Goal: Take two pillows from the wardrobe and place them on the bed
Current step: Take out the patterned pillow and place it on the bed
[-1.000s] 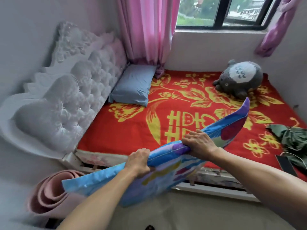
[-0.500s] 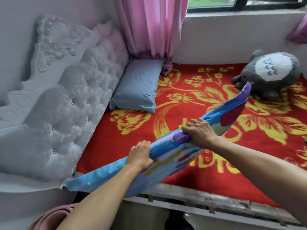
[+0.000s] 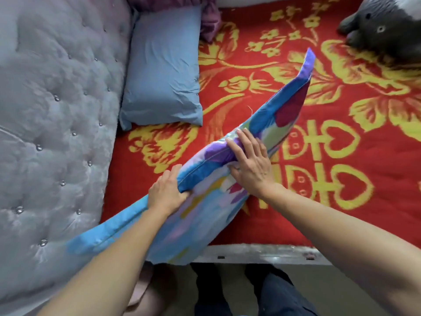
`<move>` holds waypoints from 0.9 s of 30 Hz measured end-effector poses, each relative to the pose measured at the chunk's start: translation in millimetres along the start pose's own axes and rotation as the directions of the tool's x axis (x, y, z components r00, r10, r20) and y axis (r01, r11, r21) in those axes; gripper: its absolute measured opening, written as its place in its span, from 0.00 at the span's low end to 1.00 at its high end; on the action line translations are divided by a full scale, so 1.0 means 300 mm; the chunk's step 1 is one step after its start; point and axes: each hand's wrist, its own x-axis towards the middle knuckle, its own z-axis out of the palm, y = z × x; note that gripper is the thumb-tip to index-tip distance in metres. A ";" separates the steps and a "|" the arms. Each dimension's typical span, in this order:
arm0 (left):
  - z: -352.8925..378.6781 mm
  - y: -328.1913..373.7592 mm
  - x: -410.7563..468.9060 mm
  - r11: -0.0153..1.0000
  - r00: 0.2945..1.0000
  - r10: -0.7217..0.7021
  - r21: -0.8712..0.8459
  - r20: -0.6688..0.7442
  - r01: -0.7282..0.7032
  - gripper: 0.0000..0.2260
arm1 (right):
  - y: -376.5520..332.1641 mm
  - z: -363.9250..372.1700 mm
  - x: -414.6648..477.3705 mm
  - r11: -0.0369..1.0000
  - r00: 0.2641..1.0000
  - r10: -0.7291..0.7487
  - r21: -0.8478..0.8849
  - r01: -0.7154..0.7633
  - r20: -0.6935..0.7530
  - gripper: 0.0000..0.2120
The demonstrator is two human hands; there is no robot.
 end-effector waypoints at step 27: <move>0.234 -0.663 0.528 0.939 0.991 -0.082 -0.325 0.109 0.114 0.21 | -0.157 0.794 -0.217 -0.327 -0.229 0.934 0.396 -0.858 0.274 0.39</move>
